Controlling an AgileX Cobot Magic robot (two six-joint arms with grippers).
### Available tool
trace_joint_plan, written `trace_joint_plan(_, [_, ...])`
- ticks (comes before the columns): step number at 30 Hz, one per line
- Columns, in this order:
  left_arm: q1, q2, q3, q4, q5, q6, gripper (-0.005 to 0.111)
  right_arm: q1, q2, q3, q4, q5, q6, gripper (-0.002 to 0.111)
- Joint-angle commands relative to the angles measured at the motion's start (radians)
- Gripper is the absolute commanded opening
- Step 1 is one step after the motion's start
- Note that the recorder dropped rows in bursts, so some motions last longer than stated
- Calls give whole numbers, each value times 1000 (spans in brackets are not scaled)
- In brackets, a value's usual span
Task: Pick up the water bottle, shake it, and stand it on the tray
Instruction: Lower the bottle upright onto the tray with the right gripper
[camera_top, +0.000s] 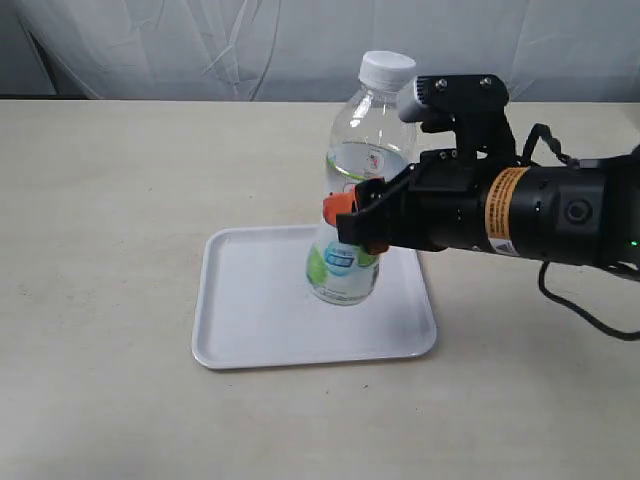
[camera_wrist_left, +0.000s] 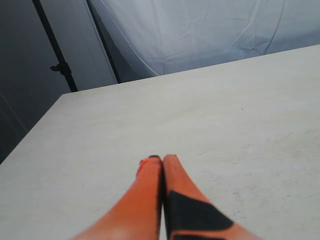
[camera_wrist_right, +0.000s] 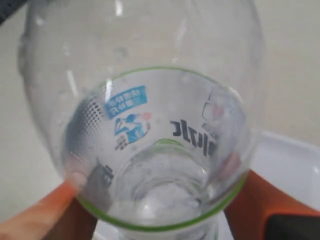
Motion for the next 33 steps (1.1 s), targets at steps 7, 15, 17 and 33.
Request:
trace_joint_plan(7, [1,-4,2,-4,-13,-7,0,-42,118,37,657,-473,-795,-1])
trace_joint_plan(15, [1,-4,2,-4,-13,-7,0,-42,271,39,653,-521,-890,-1])
trace_joint_plan(17, [1,-4,2,-4,-13,-7,0,-42,310,41,655,-554,-877,-1])
trace_joint_plan(33, [1,-4,2,-4,-13,-7,0,-42,420,39,618,-539,-874,-1])
